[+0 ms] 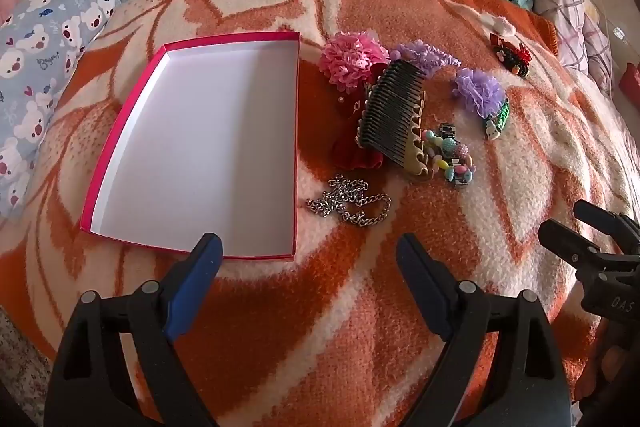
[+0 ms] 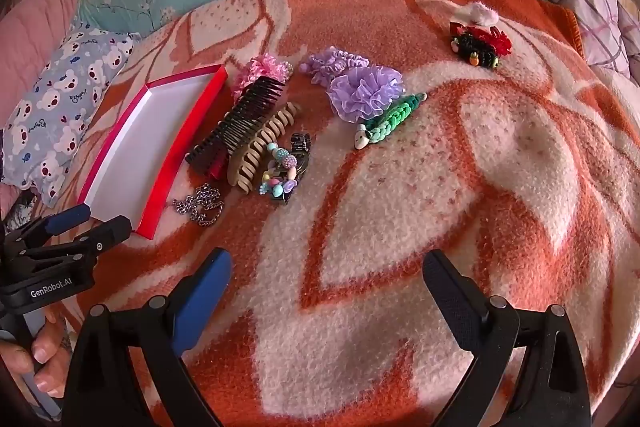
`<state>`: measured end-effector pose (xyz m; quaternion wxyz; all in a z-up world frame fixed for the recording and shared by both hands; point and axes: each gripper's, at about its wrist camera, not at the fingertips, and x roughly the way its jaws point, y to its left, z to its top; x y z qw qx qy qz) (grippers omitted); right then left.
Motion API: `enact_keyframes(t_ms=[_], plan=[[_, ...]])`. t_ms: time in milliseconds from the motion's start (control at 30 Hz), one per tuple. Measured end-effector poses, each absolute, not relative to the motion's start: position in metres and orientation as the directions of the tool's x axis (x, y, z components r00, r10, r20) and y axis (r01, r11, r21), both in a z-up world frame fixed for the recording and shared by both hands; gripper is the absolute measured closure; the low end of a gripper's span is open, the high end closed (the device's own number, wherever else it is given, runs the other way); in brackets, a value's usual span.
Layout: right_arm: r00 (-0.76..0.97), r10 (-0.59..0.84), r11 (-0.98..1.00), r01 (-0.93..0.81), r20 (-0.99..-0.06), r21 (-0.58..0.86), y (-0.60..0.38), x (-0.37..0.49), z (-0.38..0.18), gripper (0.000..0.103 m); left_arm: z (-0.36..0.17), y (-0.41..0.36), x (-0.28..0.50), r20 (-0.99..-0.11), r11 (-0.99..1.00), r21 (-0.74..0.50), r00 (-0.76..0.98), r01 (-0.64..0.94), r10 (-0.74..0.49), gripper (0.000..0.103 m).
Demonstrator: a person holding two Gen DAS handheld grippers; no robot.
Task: Organize jewelry
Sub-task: 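Move the left tool to the black comb while the right tool approaches the purple flower scrunchie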
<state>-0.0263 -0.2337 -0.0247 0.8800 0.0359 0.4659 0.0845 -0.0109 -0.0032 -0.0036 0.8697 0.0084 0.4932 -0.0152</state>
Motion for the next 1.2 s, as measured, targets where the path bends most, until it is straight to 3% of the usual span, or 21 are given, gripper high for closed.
enact_keyframes(t_ms=[1200], plan=[[0.566, 0.181, 0.983, -0.106, -0.804, 0.147, -0.241, -0.019, -0.027, 0.006, -0.010, -0.006, -0.001, -0.866, 0.998, -0.039, 0.496, 0.052, -0.059, 0.013]])
